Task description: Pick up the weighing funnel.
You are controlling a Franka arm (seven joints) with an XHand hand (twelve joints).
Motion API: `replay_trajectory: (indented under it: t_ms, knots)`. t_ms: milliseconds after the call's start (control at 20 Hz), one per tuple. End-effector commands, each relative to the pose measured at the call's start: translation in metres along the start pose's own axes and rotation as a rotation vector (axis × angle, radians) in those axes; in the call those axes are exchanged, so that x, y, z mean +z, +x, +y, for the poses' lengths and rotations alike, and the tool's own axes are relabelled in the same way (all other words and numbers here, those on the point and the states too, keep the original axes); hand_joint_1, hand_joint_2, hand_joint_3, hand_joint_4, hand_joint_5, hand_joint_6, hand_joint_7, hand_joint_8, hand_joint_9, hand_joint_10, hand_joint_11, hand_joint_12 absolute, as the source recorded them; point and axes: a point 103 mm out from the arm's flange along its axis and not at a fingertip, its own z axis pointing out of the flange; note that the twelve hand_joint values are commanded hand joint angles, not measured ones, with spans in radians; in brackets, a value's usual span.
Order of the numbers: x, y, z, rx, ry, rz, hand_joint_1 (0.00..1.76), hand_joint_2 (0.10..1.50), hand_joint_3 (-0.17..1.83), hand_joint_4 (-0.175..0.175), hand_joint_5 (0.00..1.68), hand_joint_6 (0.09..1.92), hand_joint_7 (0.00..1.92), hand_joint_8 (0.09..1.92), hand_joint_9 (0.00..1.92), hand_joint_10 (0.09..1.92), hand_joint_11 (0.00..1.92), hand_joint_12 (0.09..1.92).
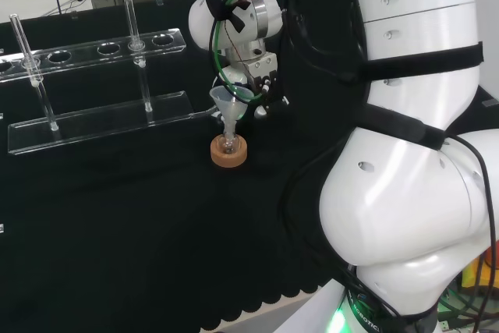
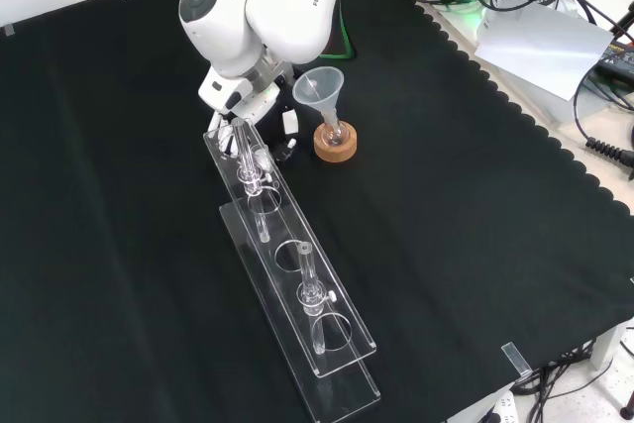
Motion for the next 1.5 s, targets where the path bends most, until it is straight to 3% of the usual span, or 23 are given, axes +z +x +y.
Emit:
replay_trajectory:
  t_ms: [50,200,1000,1500]
  knots:
    - [0.000,-0.009,0.003,0.006,0.000,-0.031,1.06,0.75,0.55,0.149,1.07,0.87,0.53,0.72,0.80,0.56,0.52,1.27]
    - [-0.002,-0.011,0.001,0.005,-0.008,-0.048,1.09,0.71,0.64,0.173,1.16,0.86,0.58,0.70,0.86,0.53,0.59,1.22]
    - [-0.050,-0.047,-0.025,0.031,-0.059,-0.030,1.10,0.67,0.71,0.175,1.17,0.88,0.61,0.69,0.90,0.49,0.66,1.17]
    - [-0.086,-0.075,-0.055,0.109,-0.093,-0.048,1.10,0.66,0.72,0.175,1.17,0.88,0.60,0.69,0.90,0.48,0.65,1.17]
